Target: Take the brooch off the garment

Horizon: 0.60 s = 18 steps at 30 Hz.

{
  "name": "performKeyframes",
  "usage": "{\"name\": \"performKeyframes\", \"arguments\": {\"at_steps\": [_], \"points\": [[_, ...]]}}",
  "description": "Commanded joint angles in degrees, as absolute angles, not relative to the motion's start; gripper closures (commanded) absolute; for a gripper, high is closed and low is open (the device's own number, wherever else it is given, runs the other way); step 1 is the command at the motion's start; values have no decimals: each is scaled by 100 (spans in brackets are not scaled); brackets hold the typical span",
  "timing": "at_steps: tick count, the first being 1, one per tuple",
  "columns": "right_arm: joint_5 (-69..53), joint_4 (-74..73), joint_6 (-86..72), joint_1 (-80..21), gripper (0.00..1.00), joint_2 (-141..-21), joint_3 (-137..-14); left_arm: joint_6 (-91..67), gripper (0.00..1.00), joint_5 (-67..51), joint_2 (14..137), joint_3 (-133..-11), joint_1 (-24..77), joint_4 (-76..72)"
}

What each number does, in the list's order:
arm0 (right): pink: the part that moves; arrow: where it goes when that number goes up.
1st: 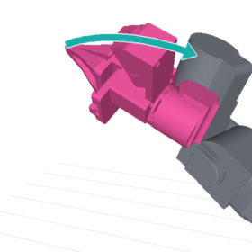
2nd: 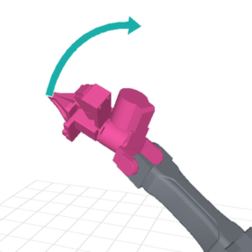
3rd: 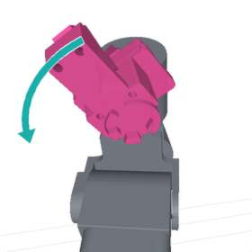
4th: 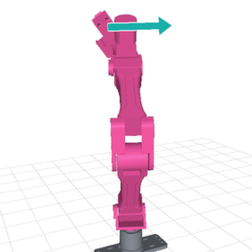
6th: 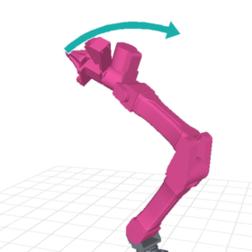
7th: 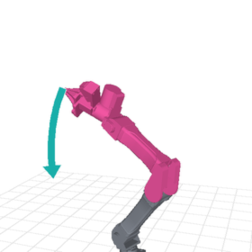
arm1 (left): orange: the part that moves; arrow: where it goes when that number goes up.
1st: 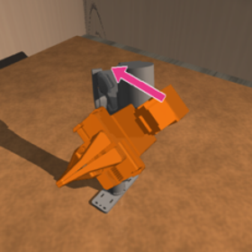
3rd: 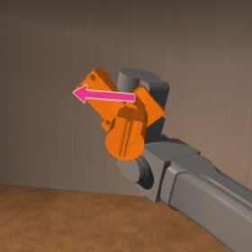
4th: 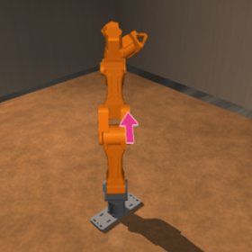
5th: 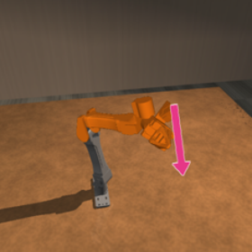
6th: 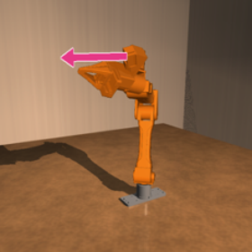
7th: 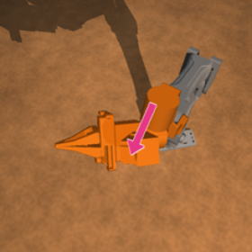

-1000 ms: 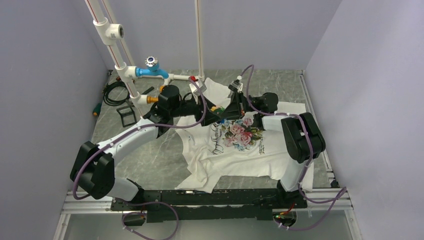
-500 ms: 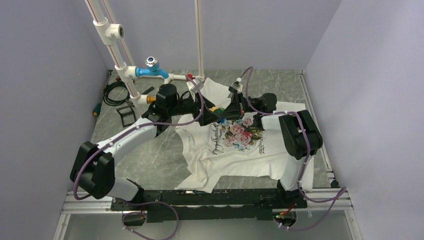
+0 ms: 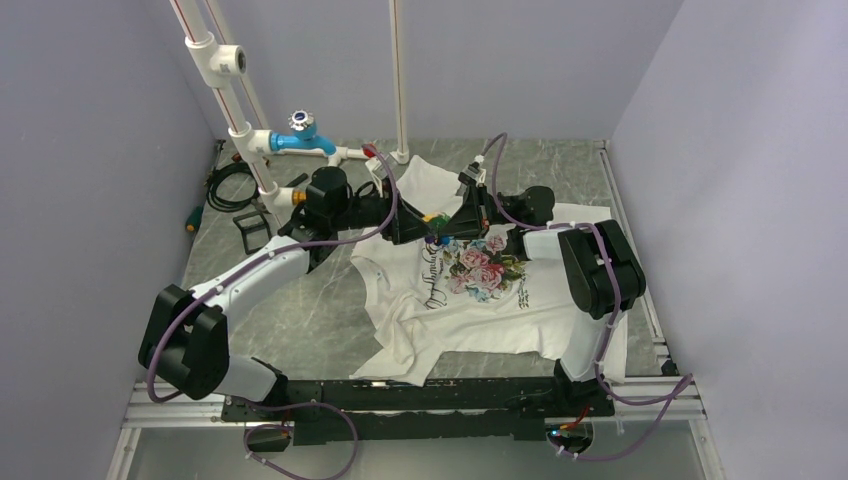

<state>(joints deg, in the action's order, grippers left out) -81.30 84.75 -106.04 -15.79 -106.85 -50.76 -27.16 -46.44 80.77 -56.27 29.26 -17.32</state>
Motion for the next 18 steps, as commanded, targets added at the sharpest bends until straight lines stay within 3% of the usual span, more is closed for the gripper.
{"name": "performKeyframes", "arguments": {"at_steps": [1, 11, 18], "points": [[-7984, 9457, -10468, -1556, 100, -10670, -5118, -3083, 41, -4724, 8043, -5543, 2773, -1774], [-8039, 9196, -10220, -1390, 100, -10573, -4805, -3105, 53, -4362, 8436, -5840, 2790, -1181], [-7893, 7936, -9365, -1124, 100, -10328, -4472, -2810, 49, -4260, 8674, -6267, 3040, -700]]}}
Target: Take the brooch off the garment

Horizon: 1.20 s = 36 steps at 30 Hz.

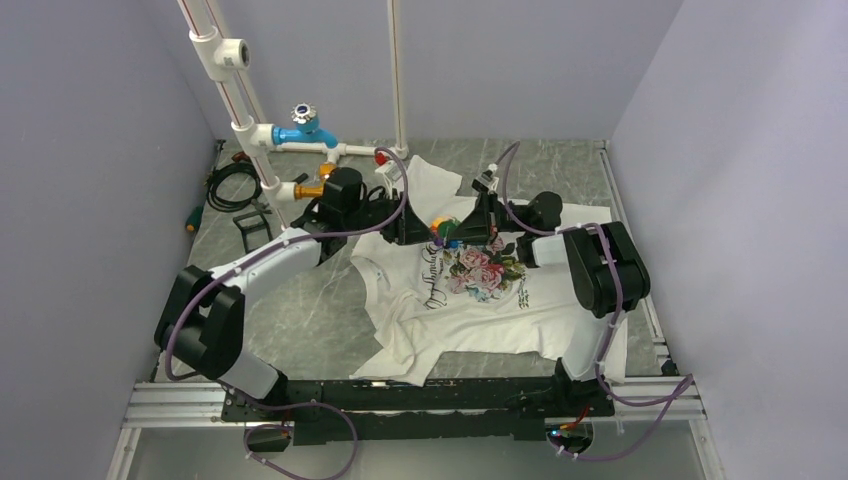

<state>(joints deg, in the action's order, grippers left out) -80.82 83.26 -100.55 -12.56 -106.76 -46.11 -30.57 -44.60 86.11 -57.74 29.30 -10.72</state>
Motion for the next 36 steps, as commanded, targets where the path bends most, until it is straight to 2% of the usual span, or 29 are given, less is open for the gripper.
{"name": "performKeyframes", "arguments": {"at_steps": [1, 7, 12, 15, 18, 20, 23, 27, 36], "points": [[-7890, 7742, -9209, -1091, 100, -10271, -4428, -2686, 48, -4176, 8675, -6334, 3106, -553], [-8006, 6976, -8492, -879, 100, -9929, -4238, -2253, 46, -3441, 8598, -6479, 3419, -10], [-8115, 5275, -7123, -602, 100, -9439, -4097, -1667, 46, -2915, 8616, -6716, 3757, 136], [-8196, 2959, -5288, -426, 100, -9025, -4298, -1616, 45, -2807, 8881, -7026, 3776, 161], [-8191, -817, -2456, -331, 100, -8945, -5105, -1759, 45, -2905, 9136, -7265, 3746, 50], [-8293, -2104, -1321, -290, 100, -9111, -5454, -1927, 46, -3166, 9283, -7324, 3735, -228], [-8438, -3160, -363, -166, 100, -9406, -5750, -2283, 48, -3494, 9508, -7322, 3716, -484], [-8617, -3933, 377, -46, 100, -9829, -6026, -2971, 47, -3843, 9812, -7179, 3538, -989], [-8506, -2960, -873, 163, 100, -10075, -5942, -3416, 45, -4423, 10148, -7026, 3430, -1440]]}}
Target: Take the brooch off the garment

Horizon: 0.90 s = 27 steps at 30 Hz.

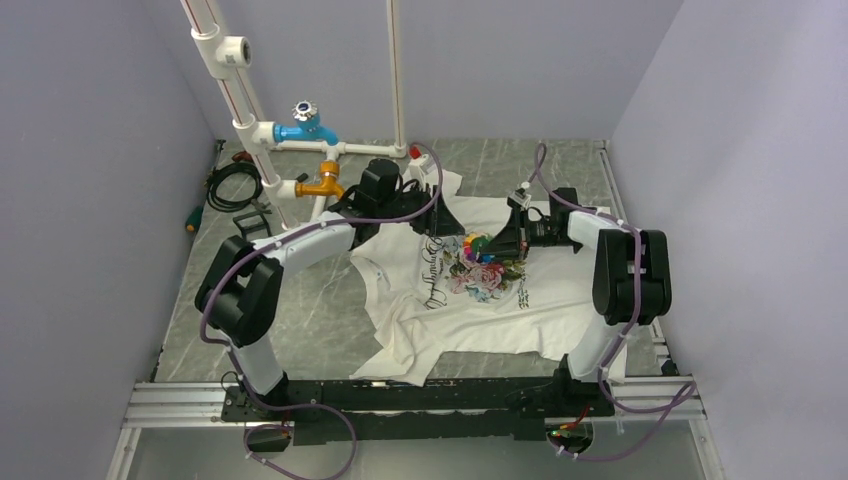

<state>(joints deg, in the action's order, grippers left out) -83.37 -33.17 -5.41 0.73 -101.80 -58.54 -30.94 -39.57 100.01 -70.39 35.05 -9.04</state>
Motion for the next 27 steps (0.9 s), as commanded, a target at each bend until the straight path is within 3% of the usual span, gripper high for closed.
{"name": "performKeyframes", "arguments": {"at_steps": [1, 7, 15, 21, 27], "points": [[-8492, -2649, -1123, 171, 100, -10007, -5810, -3437, 45, -4506, 10177, -7023, 3440, -1463], [-8312, -200, -3182, 190, 100, -9375, -4761, -3412, 46, -4692, 10441, -7110, 3480, -1266], [-8360, -1292, -2175, 237, 100, -9272, -4957, -2956, 45, -4445, 10143, -7131, 3605, -897], [-8440, -1431, -1953, 238, 100, -9173, -4905, -3198, 30, -4827, 9832, -6598, 3533, -1742], [-8472, -1830, -1564, 205, 100, -9103, -5016, -3270, 31, -5132, 10019, -6724, 3636, -1885]]}}
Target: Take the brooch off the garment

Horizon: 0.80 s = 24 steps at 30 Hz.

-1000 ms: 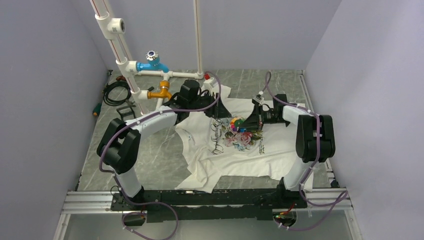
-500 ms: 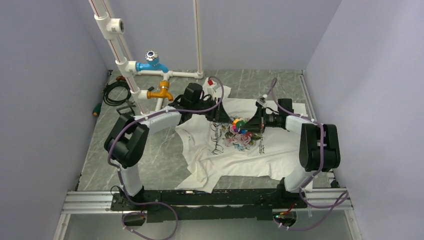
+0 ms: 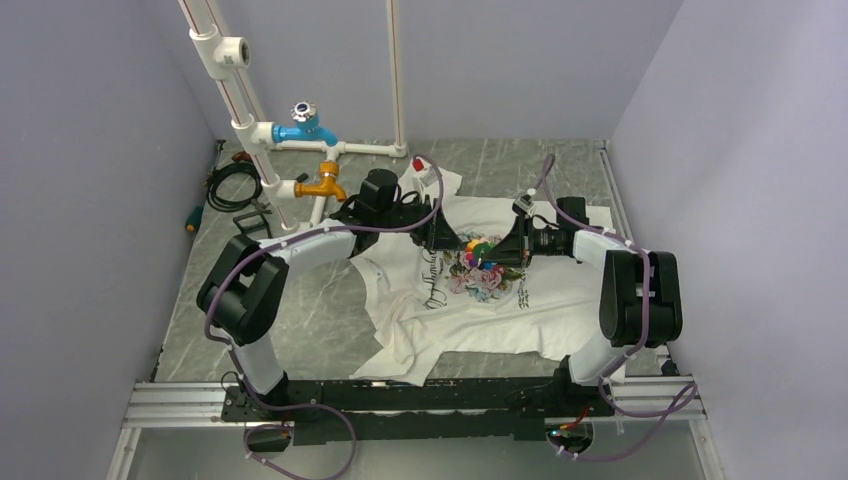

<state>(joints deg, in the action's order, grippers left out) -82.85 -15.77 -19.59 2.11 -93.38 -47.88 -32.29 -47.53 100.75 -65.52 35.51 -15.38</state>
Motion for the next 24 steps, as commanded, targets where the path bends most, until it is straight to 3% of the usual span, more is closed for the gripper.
{"name": "performKeyframes", "arguments": {"at_steps": [1, 14, 24], "points": [[-8477, -1851, -1538, 184, 100, -9083, -5025, -3236, 32, -5148, 10083, -6810, 3671, -1814], [-8462, -1742, -1633, 142, 100, -8882, -4903, -3147, 47, -5006, 10527, -7207, 3828, -1394], [-8443, -1922, -1490, 145, 100, -8954, -5000, -3246, 51, -5130, 10673, -7316, 3884, -1532]]}}
